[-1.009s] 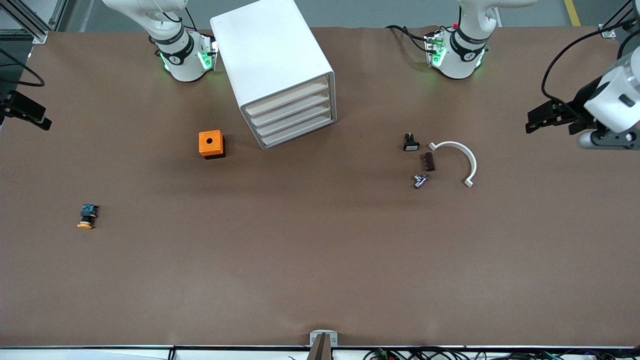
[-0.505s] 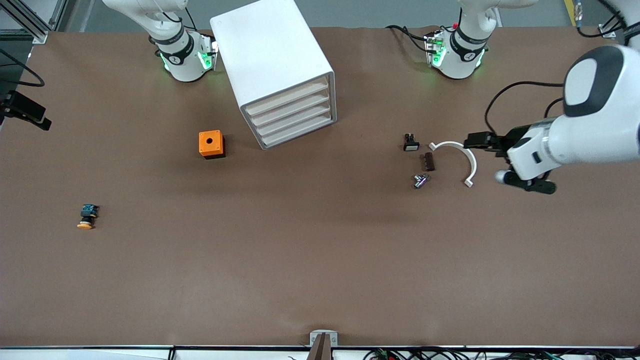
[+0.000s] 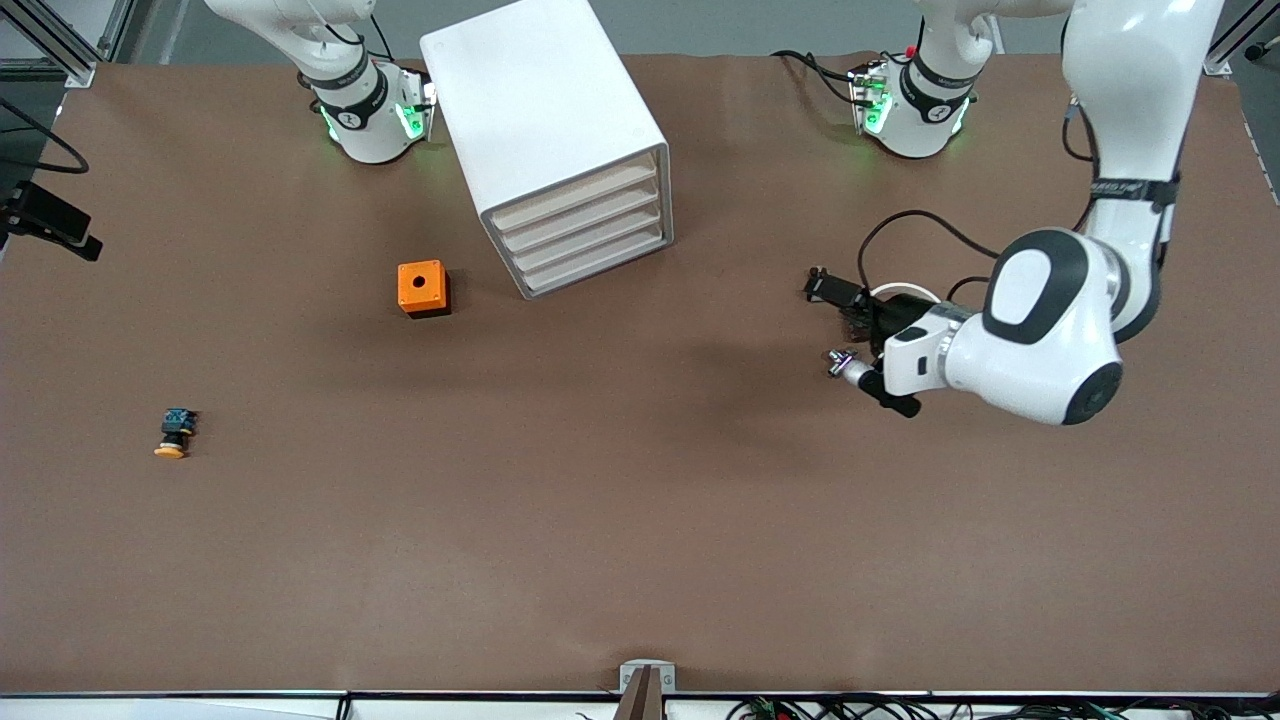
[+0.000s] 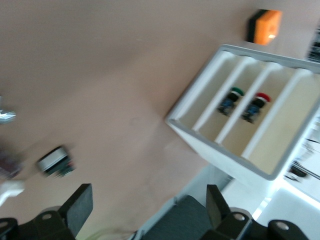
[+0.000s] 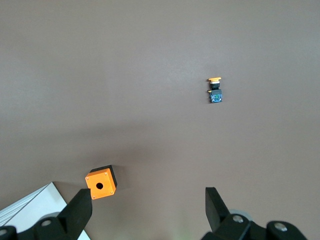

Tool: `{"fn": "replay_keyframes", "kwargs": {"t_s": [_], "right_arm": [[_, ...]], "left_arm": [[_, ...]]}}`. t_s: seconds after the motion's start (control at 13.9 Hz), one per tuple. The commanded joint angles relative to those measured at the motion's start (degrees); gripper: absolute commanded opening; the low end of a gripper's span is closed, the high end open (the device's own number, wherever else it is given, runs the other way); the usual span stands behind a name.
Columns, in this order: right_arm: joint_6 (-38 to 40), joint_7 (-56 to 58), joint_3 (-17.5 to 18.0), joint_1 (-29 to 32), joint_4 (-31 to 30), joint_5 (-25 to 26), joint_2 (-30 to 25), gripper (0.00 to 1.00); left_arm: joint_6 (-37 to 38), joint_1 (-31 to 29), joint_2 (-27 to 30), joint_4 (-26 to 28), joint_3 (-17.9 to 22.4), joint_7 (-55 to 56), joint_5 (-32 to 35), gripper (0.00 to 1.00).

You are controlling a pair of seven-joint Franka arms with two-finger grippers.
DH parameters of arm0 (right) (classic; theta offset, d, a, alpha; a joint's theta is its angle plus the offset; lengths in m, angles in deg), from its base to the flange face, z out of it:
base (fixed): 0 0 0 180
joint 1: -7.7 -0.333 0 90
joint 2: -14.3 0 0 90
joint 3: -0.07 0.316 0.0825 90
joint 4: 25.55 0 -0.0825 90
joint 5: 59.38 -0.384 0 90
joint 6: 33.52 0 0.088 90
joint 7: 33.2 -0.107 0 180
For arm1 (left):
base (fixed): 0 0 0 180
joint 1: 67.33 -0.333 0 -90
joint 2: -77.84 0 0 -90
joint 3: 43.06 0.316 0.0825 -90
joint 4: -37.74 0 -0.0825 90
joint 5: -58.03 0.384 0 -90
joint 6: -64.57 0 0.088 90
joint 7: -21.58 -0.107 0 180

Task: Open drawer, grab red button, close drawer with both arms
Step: 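Grasp the drawer with the left gripper and pull it open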

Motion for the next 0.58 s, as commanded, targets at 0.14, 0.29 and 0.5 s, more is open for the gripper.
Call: {"fn": "replay_keyframes", "kwargs": {"t_s": [0.14, 0.29, 0.5], "right_arm": [[0.6, 0.7, 0.3, 0.5, 1.2, -0.4, 0.5, 1.0], [0.4, 0.7, 0.3, 0.5, 1.2, -0.4, 0.6, 1.0], [0.4, 0.7, 0.3, 0.3, 1.2, -0.4, 0.6, 1.0]], "left_arm": [[-7.9, -0.2, -2.0, 5.8, -8.4, -5.7, -11.0, 1.0], [-11.4, 1.0, -4.0, 6.6, -12.0, -8.2, -13.5, 1.0], [-13.8, 4.3, -4.5, 8.5, -12.8, -11.9, -18.6, 1.0]]}}
